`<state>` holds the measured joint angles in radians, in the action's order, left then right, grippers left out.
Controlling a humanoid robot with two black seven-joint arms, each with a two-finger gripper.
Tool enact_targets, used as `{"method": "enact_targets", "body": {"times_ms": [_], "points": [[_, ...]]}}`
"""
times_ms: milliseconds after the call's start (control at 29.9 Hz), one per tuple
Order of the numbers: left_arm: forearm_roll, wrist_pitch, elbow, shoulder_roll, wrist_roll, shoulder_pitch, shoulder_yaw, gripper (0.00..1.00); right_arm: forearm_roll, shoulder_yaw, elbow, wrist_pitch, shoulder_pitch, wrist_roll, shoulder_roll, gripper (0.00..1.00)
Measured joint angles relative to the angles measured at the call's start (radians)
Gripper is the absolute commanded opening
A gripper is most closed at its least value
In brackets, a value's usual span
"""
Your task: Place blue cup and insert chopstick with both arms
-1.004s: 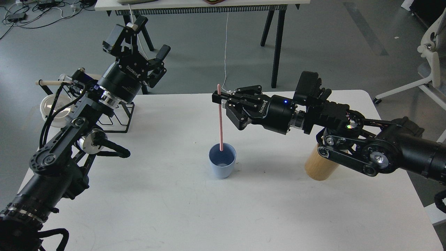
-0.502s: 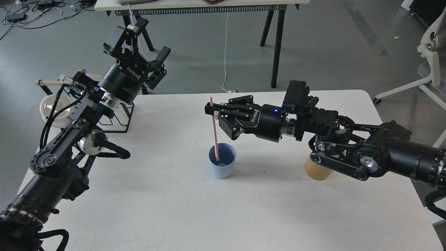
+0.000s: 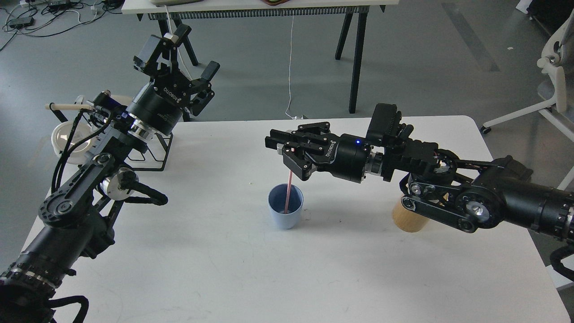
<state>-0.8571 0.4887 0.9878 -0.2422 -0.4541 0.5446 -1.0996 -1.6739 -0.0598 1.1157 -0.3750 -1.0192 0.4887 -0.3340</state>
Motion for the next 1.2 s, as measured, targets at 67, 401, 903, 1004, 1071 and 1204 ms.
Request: {"method": "enact_targets", "body": {"times_ms": [67, 401, 903, 1004, 1071, 1204], "points": [[0.000, 0.000, 0.000, 0.001, 0.000, 0.000, 0.001, 0.99, 0.001, -0.003, 0.001, -0.001, -0.003, 0.000, -0.001, 0.63], [0.001, 0.000, 0.000, 0.004, 0.000, 0.000, 0.004, 0.99, 0.227, -0.075, 0.018, 0.009, -0.040, 0.000, -0.051, 0.99], [0.003, 0.000, 0.000, -0.007, 0.013, -0.013, 0.003, 0.99, 1.204, -0.334, 0.027, 0.101, 0.029, 0.000, -0.145, 1.00], [0.008, 0.000, 0.000, -0.018, 0.014, -0.014, 0.002, 0.99, 1.382, -0.418, 0.050, 0.239, 0.091, 0.000, -0.161, 1.00], [0.021, 0.000, 0.000, -0.023, 0.014, -0.016, 0.003, 0.99, 1.478, -0.502, 0.056, 0.365, 0.152, 0.000, -0.168, 1.00], [0.059, 0.000, 0.000, -0.039, 0.014, -0.023, 0.003, 0.99, 1.631, -0.661, 0.044, 0.628, 0.275, -0.002, -0.165, 1.00]]}}
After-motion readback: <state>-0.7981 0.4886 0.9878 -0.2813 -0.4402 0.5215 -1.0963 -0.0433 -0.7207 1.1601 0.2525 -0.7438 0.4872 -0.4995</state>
